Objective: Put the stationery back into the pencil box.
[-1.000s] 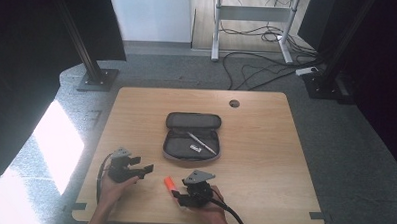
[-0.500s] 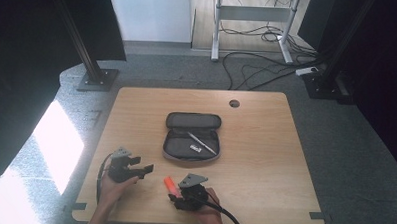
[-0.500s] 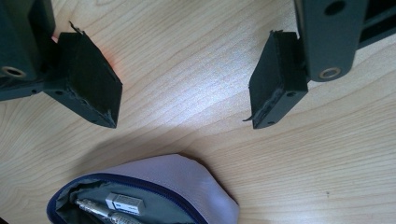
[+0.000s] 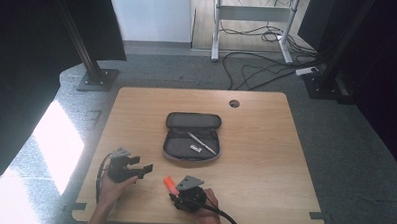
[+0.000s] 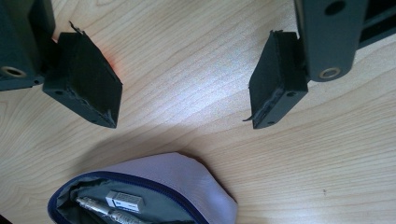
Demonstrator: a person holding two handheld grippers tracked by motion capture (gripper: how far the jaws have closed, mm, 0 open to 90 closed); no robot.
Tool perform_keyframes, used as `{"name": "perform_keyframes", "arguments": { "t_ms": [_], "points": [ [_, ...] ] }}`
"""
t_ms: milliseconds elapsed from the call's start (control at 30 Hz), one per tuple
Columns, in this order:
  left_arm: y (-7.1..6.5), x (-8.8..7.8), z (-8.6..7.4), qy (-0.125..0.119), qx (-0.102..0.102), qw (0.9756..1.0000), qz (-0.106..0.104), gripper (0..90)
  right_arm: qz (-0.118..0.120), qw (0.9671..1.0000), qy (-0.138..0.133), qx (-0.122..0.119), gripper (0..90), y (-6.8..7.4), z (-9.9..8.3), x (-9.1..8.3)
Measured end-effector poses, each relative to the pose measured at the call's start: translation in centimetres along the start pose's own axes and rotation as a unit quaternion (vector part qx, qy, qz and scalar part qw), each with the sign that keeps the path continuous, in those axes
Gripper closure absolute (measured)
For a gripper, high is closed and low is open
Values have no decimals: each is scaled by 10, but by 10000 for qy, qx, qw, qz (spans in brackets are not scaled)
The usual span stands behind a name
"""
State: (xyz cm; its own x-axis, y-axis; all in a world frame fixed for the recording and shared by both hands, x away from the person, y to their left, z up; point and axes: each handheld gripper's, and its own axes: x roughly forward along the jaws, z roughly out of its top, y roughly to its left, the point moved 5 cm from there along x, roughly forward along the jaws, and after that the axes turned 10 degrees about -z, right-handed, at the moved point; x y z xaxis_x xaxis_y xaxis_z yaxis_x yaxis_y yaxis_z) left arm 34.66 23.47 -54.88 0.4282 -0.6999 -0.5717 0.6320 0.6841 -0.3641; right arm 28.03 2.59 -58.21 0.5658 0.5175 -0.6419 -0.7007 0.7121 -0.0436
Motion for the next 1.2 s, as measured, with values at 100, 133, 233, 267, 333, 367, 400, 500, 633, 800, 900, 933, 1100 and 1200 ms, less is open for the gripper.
{"name": "perform_keyframes", "arguments": {
  "t_ms": [100,133,233,267,333,367,400,500,633,800,900,933,1100,1200],
  "points": [
    [0,0,0,0,-1,10000,1,263,-53,10000,11,-21,620,0,0,0],
    [1,1,0,7,-14,10000,7,263,-81,10000,12,-6,648,-2,0,0],
    [1,1,0,5,-11,10000,4,263,-114,9999,-2,18,652,-3,0,0],
    [1,0,0,1,-8,10000,4,263,-120,9999,-14,33,654,-3,0,0],
    [0,0,0,-8,-6,10000,2,263,-112,9999,-26,41,655,-4,0,0],
    [1,0,0,-10,-7,10000,7,263,-111,9999,-26,36,656,-4,0,0],
    [1,0,0,-9,-9,10000,7,263,-109,9999,-31,30,656,-4,0,0],
    [1,0,0,-5,-13,10000,7,263,-76,9999,-55,40,656,-5,0,-2],
    [1,0,0,-1,-21,10000,10,263,-67,9998,-171,114,657,-9,4,-6],
    [1,0,0,-9,-22,10000,7,263,-81,9994,-290,166,657,-14,8,-12],
    [1,0,0,2,-18,10000,7,263,-94,9992,-342,182,657,-16,10,-15],
    [1,0,0,3,-18,10000,8,263,-111,9990,-376,205,657,-18,11,-17],
    [2,0,-1,11,-13,10000,8,263,-106,9988,-429,220,657,-21,14,-21],
    [1,0,-1,13,-7,10000,6,263,-127,9984,-495,259,657,-24,16,-24]
  ]
}}
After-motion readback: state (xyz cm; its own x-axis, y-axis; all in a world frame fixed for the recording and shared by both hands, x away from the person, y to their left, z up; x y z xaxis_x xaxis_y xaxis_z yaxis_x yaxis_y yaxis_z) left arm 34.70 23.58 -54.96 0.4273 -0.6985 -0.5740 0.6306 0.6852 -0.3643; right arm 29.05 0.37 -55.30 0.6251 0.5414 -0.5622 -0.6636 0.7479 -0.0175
